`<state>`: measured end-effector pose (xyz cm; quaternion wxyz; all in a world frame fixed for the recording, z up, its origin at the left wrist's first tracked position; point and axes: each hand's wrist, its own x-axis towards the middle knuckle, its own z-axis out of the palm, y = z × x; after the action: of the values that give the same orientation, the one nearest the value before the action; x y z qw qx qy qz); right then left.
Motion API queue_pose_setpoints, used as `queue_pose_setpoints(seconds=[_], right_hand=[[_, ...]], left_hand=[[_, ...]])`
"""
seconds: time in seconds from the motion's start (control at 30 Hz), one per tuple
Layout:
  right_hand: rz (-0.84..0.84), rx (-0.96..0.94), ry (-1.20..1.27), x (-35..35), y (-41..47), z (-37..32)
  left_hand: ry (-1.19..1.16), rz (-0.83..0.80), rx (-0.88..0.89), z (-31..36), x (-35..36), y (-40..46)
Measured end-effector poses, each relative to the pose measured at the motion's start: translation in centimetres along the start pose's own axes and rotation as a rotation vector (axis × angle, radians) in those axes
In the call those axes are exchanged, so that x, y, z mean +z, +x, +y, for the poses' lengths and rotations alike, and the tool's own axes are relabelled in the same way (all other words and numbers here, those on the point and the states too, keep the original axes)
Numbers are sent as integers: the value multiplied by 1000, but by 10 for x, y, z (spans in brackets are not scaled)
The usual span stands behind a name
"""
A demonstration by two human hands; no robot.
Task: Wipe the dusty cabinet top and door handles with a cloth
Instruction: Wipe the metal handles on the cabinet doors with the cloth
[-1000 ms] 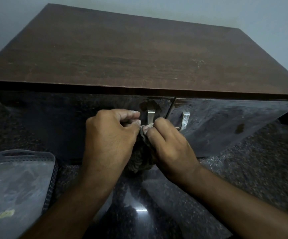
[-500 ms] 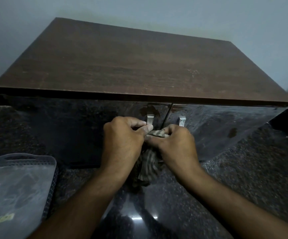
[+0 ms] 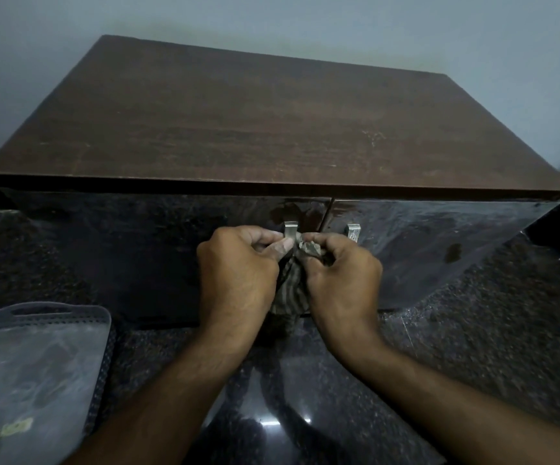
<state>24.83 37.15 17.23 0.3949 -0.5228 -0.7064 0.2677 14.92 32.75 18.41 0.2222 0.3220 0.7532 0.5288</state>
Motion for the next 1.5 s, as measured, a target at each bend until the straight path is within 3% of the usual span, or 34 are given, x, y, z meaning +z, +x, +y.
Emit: queue_pose_setpoints(seconds=[0.13,0.23,0.37,0.57,0.73,0.9,1.0,1.13,1.27,1.37,1.5], right_hand=[[171,-335,40,-11,12,-10],[68,-523,-75,-7,11,4],[-95,-509,-192,0,8,26],[172,-637,-86,-17,21,-6],[120,-707,-214,-18,22,-1],[173,-638,-159,-10,23,-12],[91,-741,-137,-1,17,-22],[-257,-726,-232,16,9,-33],[-227,-885,-367,25,3,-23],[-238,-925,-323,22,5,-15],[-217,-1047,-466,17,9,0]], left_hand=[[-3,-3,12,2,1,0],[6,-8,8,1,0,-1],[8,-6,35,2,-1,-2],[13,13,53,1,2,0],[23,-46,55,-1,-4,-1],[60,-63,35,1,-7,-1],[78,-62,-43,0,-6,0],[-299,-62,-319,2,-23,-9],[-472,-138,-395,-5,-44,-7],[-548,-18,-411,-8,-46,0],[-522,167,-295,0,-43,0]])
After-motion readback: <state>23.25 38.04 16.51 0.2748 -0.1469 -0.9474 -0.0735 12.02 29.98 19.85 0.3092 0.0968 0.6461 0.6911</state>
